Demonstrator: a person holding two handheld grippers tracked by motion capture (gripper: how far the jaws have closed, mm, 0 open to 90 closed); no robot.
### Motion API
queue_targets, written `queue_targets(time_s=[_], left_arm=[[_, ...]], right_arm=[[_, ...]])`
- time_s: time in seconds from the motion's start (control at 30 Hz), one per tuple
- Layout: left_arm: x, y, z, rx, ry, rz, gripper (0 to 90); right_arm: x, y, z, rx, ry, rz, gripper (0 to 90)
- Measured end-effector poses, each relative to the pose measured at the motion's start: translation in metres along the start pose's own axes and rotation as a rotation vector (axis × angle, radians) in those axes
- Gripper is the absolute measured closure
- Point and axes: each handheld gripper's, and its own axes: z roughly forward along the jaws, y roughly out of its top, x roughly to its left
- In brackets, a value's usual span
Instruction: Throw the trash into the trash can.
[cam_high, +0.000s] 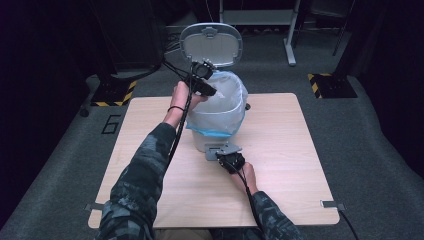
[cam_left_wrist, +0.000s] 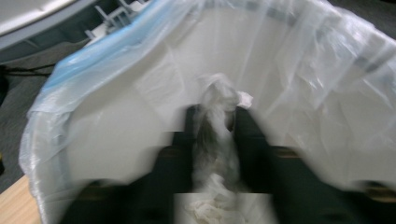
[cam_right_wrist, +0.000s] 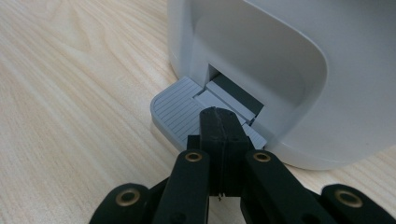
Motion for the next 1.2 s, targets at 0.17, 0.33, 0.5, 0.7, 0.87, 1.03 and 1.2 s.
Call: queue_targets(time_s=[0.17,0.33,0.5,0.7,0.87,1.03,1.2], left_arm=[[-0.002,0.0,-0.01,-0.012,-0.018,0.006,26.6],[-0.001,-0.004,-0.024,-0.042,-0.028,0.005,21.6],[0.003,-0.011,-0.039,-0.079,-0.034,0.005,18.9],[0.007,-0.022,-0.057,-0.122,-0.027,0.003,16.7],[0.013,-0.036,-0.069,-0.132,-0.015,0.006,16.6],[0.022,-0.052,-0.081,-0.156,-0.004,-0.015,16.2],[0.029,-0.07,-0.09,-0.178,0.017,-0.04,15.8]], right_arm=[[0.0,0.0,0.0,0.0,0.0,0.001,90.0],[0.0,0.0,0.0,0.0,0.0,0.001,90.0],[-0.001,0.0,0.001,0.009,0.0,-0.016,90.0],[-0.001,0.0,0.001,0.011,-0.015,-0.012,90.0],[-0.001,0.0,0.001,0.015,0.0,-0.002,90.0],[-0.001,0.0,0.001,0.016,0.0,0.006,90.0],[-0.002,0.0,0.001,0.015,0.006,0.007,90.0]])
